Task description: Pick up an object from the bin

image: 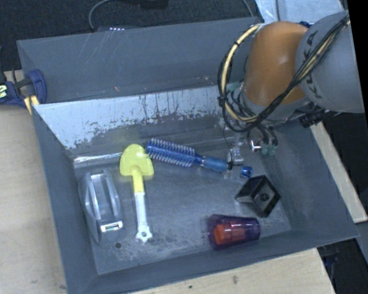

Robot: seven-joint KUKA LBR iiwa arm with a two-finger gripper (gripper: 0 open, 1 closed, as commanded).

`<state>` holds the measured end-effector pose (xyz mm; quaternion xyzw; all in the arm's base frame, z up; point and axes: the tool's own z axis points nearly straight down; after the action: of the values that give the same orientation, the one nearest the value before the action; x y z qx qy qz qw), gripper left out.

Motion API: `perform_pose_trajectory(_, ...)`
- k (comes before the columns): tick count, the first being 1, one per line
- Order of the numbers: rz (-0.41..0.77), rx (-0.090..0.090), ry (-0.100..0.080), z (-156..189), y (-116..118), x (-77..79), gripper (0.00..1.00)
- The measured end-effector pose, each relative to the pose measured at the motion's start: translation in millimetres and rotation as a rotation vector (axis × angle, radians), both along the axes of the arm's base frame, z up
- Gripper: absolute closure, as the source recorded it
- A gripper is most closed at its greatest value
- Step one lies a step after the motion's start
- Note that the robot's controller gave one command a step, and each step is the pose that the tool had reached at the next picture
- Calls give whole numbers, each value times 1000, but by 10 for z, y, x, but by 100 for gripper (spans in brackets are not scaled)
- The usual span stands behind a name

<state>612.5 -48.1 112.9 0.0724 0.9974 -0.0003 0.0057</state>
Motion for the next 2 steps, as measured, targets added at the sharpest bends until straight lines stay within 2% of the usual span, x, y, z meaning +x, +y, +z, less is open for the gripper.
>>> perform_pose_trajectory(1, -61, -1, 0, -175, 121, 36, 0)
perform_pose_trajectory(2, -248, 4, -2, -426, 784, 46, 100)
